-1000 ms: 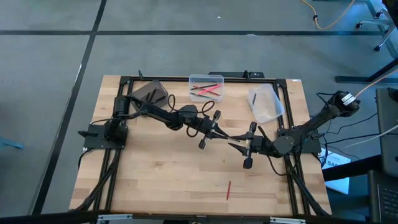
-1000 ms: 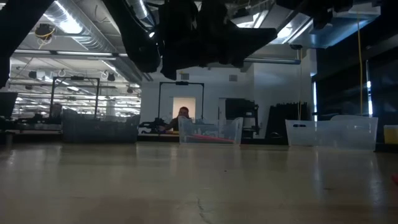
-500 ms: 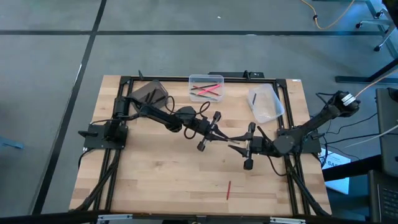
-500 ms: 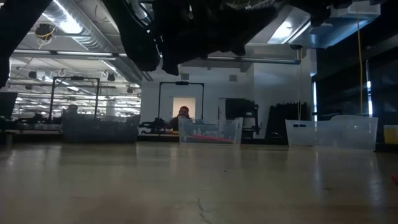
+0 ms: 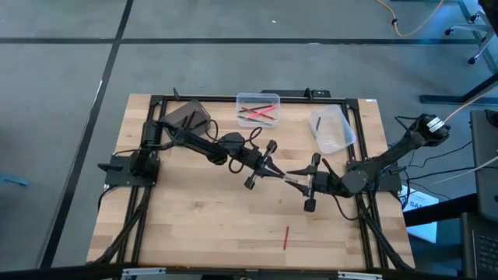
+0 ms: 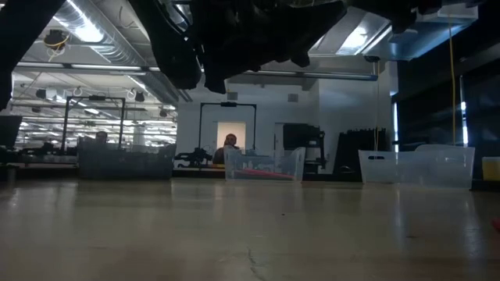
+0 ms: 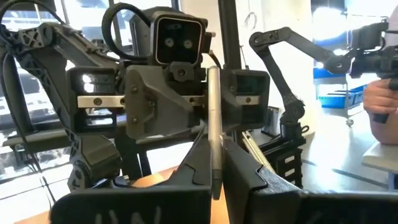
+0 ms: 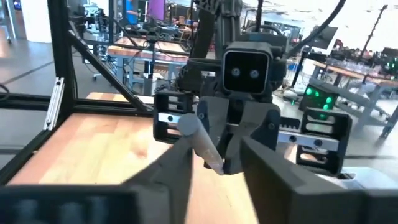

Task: Sort crayons/erasers/pens/pencils in bins
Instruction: Put the gray crayon into the right transparent bin

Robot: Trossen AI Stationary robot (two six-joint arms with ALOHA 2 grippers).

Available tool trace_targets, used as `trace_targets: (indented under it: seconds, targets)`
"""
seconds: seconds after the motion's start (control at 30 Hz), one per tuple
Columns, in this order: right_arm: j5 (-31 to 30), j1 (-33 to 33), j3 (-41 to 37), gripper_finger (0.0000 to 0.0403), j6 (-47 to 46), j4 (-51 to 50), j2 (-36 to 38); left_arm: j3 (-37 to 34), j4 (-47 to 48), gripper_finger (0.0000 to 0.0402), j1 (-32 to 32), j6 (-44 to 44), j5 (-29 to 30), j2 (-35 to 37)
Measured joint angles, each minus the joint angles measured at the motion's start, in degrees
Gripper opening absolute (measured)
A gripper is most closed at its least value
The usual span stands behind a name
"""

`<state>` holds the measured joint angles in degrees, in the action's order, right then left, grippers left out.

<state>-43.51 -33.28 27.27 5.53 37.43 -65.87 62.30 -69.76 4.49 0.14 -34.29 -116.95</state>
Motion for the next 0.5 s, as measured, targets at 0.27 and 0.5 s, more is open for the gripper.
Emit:
trace_targets:
  seconds: [0.27,0.5]
  targets:
    - [1.11,0.00,0.00,0.0025,3.91,1.20,0.02,0.00,-0.12,0.0010,0.17,-2.13,-0.37,0.00]
    - [1.03,2.82,0.00,0.0033,3.93,1.91,0.11,0.09,8.53,0.0066,0.24,-0.96,4.75,0.11]
